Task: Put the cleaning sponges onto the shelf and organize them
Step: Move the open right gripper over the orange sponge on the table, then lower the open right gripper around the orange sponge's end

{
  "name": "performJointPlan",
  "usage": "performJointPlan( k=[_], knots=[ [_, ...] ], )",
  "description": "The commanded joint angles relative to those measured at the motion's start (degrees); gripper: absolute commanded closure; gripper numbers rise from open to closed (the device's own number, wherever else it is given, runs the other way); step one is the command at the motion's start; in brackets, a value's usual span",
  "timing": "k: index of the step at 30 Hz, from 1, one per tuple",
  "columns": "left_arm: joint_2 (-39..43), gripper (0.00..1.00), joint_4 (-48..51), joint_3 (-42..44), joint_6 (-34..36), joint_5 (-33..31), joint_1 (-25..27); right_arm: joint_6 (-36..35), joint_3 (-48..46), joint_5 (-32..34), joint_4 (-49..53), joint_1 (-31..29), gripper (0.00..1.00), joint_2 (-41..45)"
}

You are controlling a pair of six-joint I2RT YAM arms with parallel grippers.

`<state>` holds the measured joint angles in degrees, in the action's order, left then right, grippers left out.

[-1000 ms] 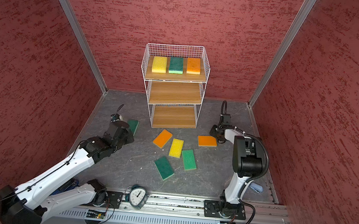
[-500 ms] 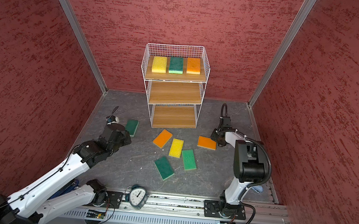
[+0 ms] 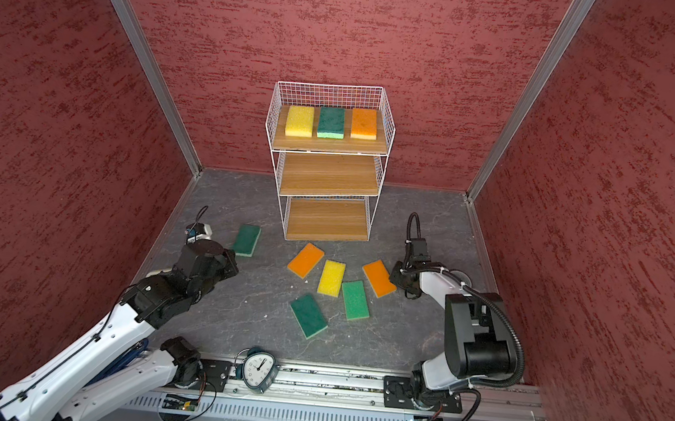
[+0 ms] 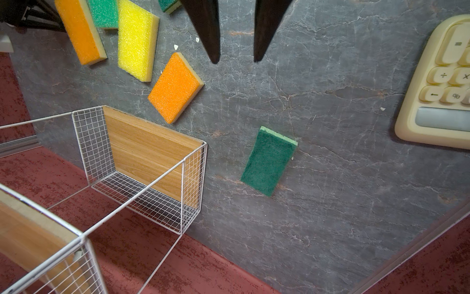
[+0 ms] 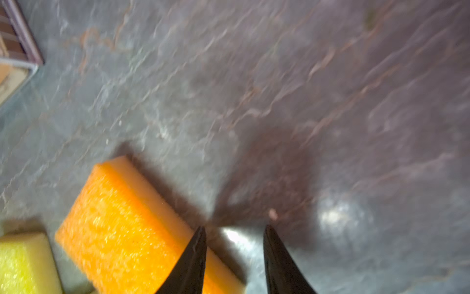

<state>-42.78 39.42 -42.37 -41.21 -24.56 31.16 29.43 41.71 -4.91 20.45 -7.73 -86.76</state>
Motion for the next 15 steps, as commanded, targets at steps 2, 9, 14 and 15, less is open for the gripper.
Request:
performJointPlan(
  k=[2,9,14,15],
  knots=[
    [1.21,0.75,1.71,0.45,-1.15,-0.93,0.54,2.35,-1.23,1.20,2.61,-3.98,0.61,3.15],
    [1.90,0.75,2.67,0.23,-1.57,-1.72,1.88,1.50,-3.17,5.49,2.91,-7.07,0.40,14.48],
    [1.54,0.75,2.40,0.03,-2.10,-2.03,3.00,0.23,-5.30,4.25,1.00,-8.21,0.36,18.85],
    [1.37,0.75,2.25,-0.02,-2.30,-2.02,3.23,0.07,-5.33,3.92,1.05,-8.51,0.35,18.47]
  ],
)
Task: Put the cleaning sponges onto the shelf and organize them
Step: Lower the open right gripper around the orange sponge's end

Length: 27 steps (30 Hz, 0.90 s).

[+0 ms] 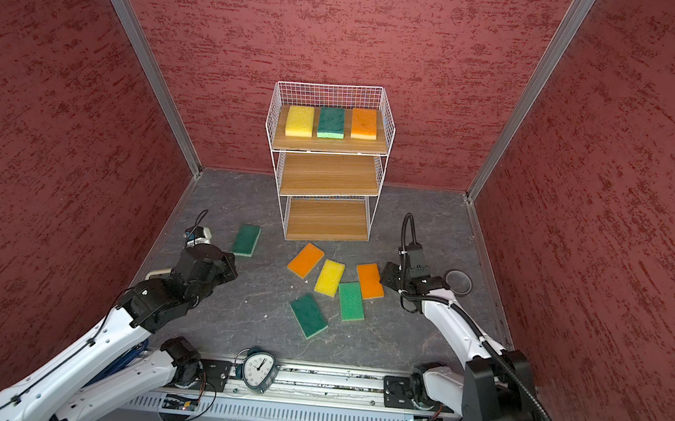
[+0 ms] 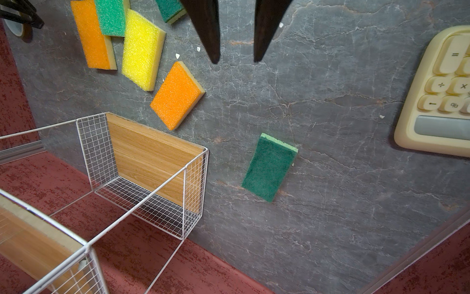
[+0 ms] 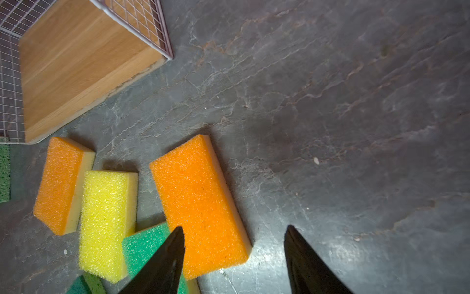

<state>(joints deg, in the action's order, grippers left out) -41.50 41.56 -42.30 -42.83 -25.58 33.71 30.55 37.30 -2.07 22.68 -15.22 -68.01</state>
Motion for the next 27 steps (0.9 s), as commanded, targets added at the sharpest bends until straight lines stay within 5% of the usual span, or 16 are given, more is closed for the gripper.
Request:
performJointPlan(
  k=[1,14,27],
  knots=[
    [-0.12,0.75,0.10,-0.24,-0.77,-1.12,0.90,-1.34,-0.97,0.42,-1.28,-1.42,0.35,-0.85],
    [-2.11,0.75,1.04,-1.91,-1.72,-3.59,3.55,-4.46,0.36,-0.51,-4.82,-4.81,0.35,-10.27],
    [-2.32,0.75,2.38,-1.90,-2.43,-4.71,3.66,-0.81,1.79,-0.02,-8.47,-5.14,0.71,-17.55]
  ],
)
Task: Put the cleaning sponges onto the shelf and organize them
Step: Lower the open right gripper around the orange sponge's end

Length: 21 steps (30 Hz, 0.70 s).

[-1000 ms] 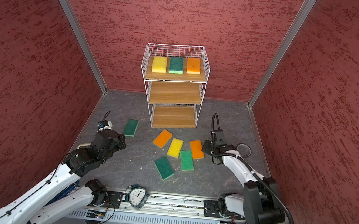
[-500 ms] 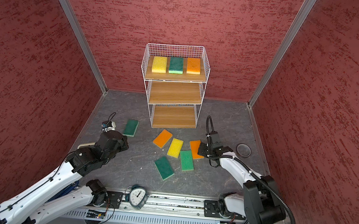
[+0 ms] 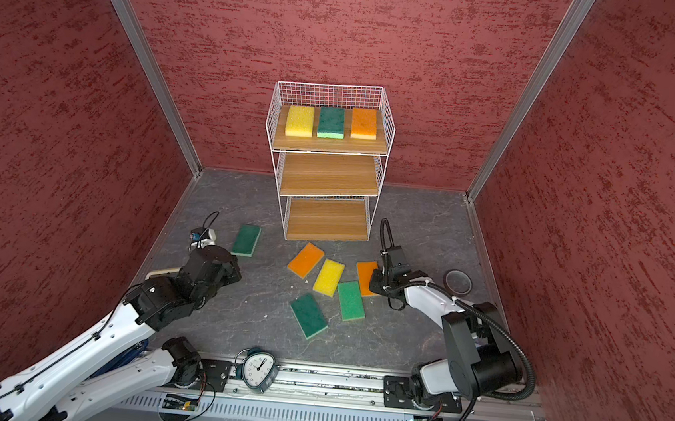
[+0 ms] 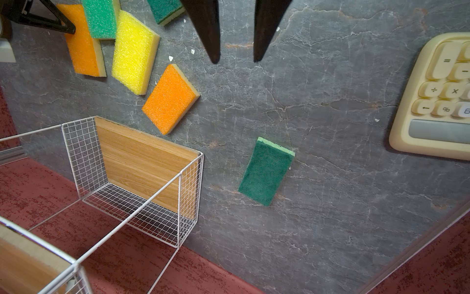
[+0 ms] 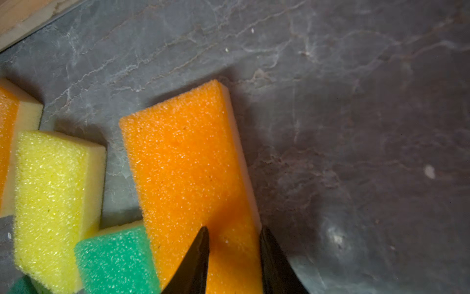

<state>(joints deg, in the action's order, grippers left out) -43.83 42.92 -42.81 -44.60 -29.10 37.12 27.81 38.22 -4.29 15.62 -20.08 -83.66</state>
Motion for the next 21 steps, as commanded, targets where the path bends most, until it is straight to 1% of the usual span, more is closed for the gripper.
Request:
performJointPlan(
  k=[1,8,13,16,21],
  knots=[
    [0.05,0.75,1.11,-1.35,-0.65,-1.22,0.31,2.54,1.05,2.94,-1.28,-0.30,0.72,-2.08],
    [-0.01,0.75,1.78,-1.41,-0.63,-1.58,0.31,3.89,3.97,10.11,2.18,-0.18,0.76,-4.12],
    [0.03,0.75,1.82,-1.54,-0.40,-1.66,0.40,2.35,5.02,14.63,3.25,0.58,0.76,-3.49],
    [-0.03,0.75,2.15,-1.81,-0.29,-1.75,0.32,2.17,5.07,13.68,2.94,2.00,0.74,-3.53],
    [0.06,0.75,2.71,-2.02,-0.40,-1.82,0.40,1.28,5.53,11.07,2.21,2.50,0.62,-2.59]
  ],
)
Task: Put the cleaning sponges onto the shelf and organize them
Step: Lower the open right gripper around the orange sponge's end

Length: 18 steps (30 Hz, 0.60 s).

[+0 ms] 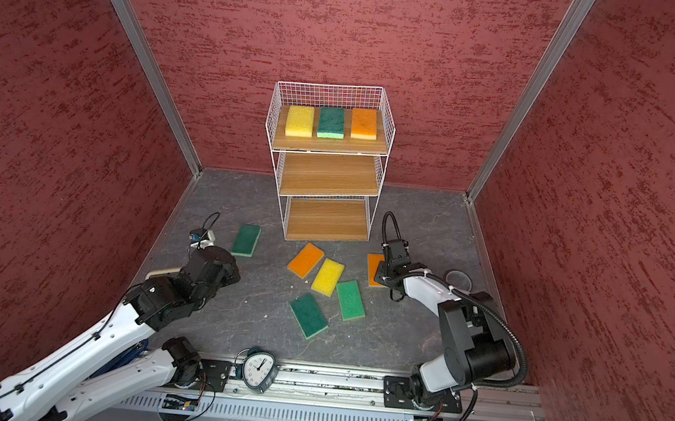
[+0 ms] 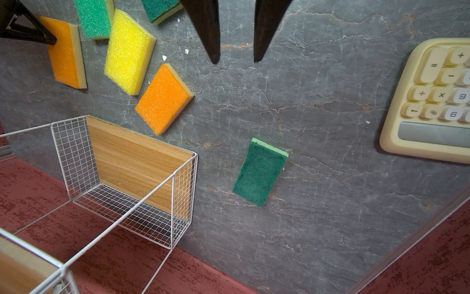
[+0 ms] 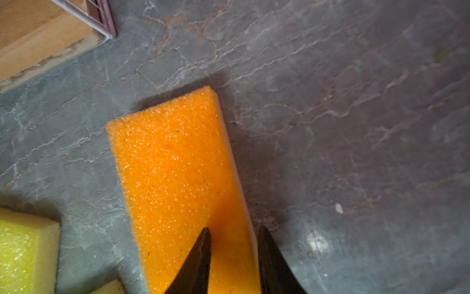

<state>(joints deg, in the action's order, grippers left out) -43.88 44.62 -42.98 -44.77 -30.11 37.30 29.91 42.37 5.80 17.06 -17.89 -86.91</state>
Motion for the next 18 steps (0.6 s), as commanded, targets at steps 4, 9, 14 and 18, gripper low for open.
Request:
performJointPlan(
  k=[4,9,14,18],
  knots=[
    [0.15,0.75,1.10,-2.07,-0.23,-0.74,0.23,-1.36,1.56,0.84,1.53,0.32,0.50,3.32],
    [0.06,0.75,0.67,-1.64,-0.56,-0.57,0.47,-5.48,-0.73,-4.66,-0.39,0.31,0.30,8.08],
    [-0.25,0.75,0.38,-1.61,-0.92,-0.44,0.89,-7.83,-2.29,-7.78,-0.87,0.31,0.22,8.58],
    [-0.41,0.75,0.47,-1.82,-1.18,-0.74,1.26,-9.37,-2.69,-9.36,-0.86,0.22,0.13,7.83]
  ],
)
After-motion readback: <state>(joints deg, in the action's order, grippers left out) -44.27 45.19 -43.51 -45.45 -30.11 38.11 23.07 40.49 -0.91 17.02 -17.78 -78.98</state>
